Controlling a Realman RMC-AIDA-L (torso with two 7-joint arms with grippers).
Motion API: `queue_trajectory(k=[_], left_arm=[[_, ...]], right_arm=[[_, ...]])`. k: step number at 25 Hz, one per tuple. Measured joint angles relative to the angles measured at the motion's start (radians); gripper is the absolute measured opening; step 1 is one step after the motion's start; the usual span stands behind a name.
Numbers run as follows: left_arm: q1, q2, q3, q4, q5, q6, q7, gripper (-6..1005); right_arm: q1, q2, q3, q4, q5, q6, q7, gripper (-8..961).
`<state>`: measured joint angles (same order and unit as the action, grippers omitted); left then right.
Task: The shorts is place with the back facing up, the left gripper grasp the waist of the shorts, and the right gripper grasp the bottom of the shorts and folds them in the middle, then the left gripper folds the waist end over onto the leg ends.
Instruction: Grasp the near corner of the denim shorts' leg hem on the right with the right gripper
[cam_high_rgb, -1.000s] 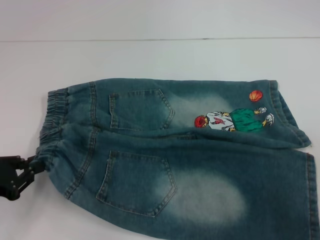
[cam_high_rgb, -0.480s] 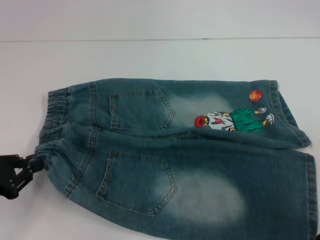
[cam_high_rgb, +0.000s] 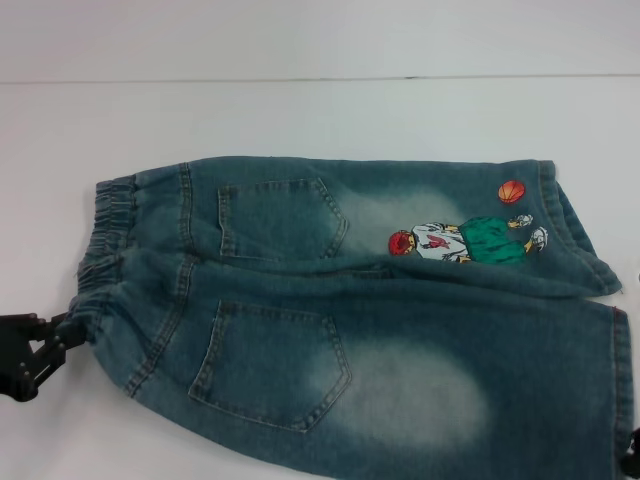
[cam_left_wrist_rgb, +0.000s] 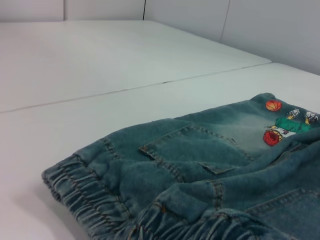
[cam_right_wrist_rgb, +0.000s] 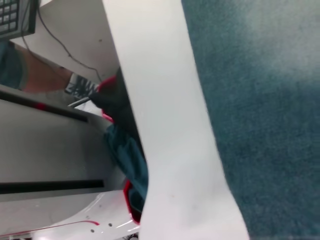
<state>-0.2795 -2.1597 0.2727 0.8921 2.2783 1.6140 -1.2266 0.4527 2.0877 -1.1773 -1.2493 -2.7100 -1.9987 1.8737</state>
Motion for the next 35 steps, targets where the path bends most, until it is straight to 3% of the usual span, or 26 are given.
queue_trajectory(k=[35], left_arm=[[-0.014,0.001,0.015,-0.041,0.003,-0.049,0.024,118]], right_arm=[[0.031,-0.002,0.037,-0.069,0.003,0.002,-0.009,927]])
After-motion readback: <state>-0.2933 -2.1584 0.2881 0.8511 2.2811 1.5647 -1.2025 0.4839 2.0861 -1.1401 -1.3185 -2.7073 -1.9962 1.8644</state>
